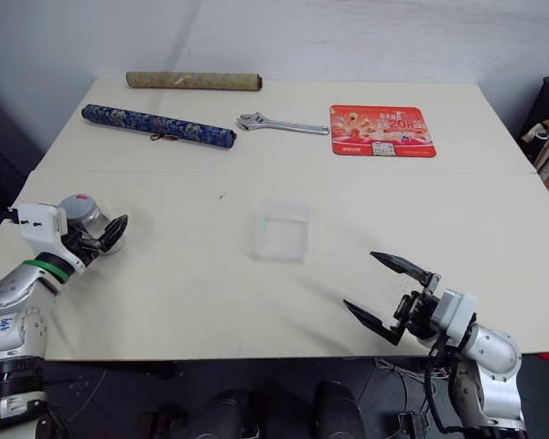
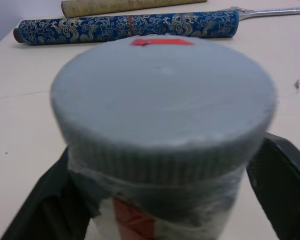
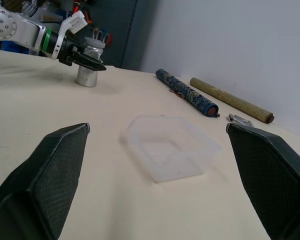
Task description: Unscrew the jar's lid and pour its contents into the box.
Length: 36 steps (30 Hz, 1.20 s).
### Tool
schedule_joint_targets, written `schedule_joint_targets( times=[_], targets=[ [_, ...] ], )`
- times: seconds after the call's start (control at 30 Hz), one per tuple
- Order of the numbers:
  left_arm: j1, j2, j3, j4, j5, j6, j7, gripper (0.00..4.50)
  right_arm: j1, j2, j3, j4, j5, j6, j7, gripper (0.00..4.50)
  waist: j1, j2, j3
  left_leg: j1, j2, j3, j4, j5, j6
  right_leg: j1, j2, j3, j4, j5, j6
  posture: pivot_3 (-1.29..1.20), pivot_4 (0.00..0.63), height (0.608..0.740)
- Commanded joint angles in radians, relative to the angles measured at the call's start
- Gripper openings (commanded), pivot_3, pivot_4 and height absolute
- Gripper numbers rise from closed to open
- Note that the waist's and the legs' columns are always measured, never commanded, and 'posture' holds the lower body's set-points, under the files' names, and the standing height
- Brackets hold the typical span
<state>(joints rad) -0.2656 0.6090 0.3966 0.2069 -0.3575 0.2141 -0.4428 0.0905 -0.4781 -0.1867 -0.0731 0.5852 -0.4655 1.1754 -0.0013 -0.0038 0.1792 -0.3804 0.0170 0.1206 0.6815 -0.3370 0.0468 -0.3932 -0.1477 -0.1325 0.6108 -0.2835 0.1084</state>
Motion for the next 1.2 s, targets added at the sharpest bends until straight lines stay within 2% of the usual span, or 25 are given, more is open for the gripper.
schedule_joint_targets(
  times=[0.03,0.1,0.2,0.3,0.43,0.57,0.7,0.83,1.03,1.2],
  targets=[
    [-0.005,0.021,0.000,0.011,0.022,-0.031,-0.018,2.87,0.010,0.000,-0.035,-0.025,0.019,-0.022,-0.010,4.50,0.000,0.000,0.000,0.000,0.000,0.000,0.000,0.000,0.000,0.000,0.000,0.000,0.000,0.000,0.000,0.00,0.150,0.740],
    [0.001,0.021,0.002,0.010,0.020,-0.035,-0.034,2.40,0.012,-0.001,-0.038,-0.023,0.020,-0.024,-0.011,4.50,0.000,0.000,0.000,0.000,0.000,0.000,0.000,0.000,0.000,0.000,0.000,0.000,0.000,0.000,0.000,0.00,0.150,0.740],
    [0.009,0.019,0.029,-0.017,-0.016,-0.075,-0.082,2.38,0.015,0.001,-0.044,-0.025,0.020,-0.026,-0.017,4.50,0.000,0.000,0.000,0.000,0.000,0.000,0.000,0.000,0.000,0.000,0.000,0.000,0.000,0.000,0.000,0.00,0.150,0.740],
    [0.011,0.021,0.054,-0.118,-0.130,-0.075,-0.206,2.38,0.001,-0.019,-0.042,-0.062,0.034,0.036,-0.050,4.50,-0.001,0.000,0.000,0.000,0.000,0.000,0.000,0.000,0.000,0.000,0.000,0.000,0.000,0.000,0.000,0.00,0.150,0.740],
    [0.026,0.093,-0.018,-0.337,-0.268,0.064,-0.391,2.38,-0.074,-0.130,0.000,-0.245,0.079,0.363,-0.206,4.50,-0.002,0.001,0.002,0.000,0.000,0.000,0.000,0.000,-0.001,0.000,-0.002,0.001,0.000,0.000,0.000,0.00,0.150,0.740],
    [-0.021,0.173,-0.153,-0.476,-0.323,0.199,-0.505,2.38,-0.284,-0.216,0.108,-0.458,0.248,0.700,-0.332,4.50,-0.003,0.005,0.004,0.002,0.001,-0.001,0.000,-0.001,-0.008,0.000,-0.002,0.002,-0.003,-0.001,-0.003,0.00,0.150,0.740],
    [-0.119,0.153,-0.265,-0.511,-0.309,0.242,-0.527,2.38,-0.565,-0.188,0.195,-0.481,0.410,0.964,-0.475,4.50,-0.001,0.006,0.006,0.002,0.002,-0.001,-0.001,0.001,-0.009,-0.002,-0.001,0.001,0.000,-0.002,-0.004,0.00,0.150,0.740],
    [-0.173,0.116,-0.355,-0.516,-0.276,0.252,-0.528,2.38,-0.735,-0.134,0.283,-0.443,0.393,1.108,-0.542,4.50,-0.001,0.006,0.006,0.000,0.002,-0.001,-0.001,0.004,-0.004,-0.002,0.000,0.000,0.000,-0.002,-0.005,0.00,0.150,0.740],
    [-0.192,0.069,-0.411,-0.522,-0.251,0.257,-0.519,2.38,-0.802,-0.033,0.334,-0.426,0.328,1.179,-0.619,4.50,0.000,0.006,0.006,-0.011,-0.003,0.000,0.000,0.006,0.001,-0.012,0.004,-0.002,0.005,-0.002,-0.003,0.00,0.150,0.740],
    [-0.201,0.049,-0.436,-0.523,-0.233,0.260,-0.521,2.38,-0.819,-0.006,0.341,-0.417,0.309,1.241,-0.627,4.50,0.000,0.006,0.006,-0.013,-0.005,0.001,0.001,0.007,0.004,-0.014,0.004,-0.005,0.005,0.000,-0.001,0.00,0.150,0.740]
  ],
)
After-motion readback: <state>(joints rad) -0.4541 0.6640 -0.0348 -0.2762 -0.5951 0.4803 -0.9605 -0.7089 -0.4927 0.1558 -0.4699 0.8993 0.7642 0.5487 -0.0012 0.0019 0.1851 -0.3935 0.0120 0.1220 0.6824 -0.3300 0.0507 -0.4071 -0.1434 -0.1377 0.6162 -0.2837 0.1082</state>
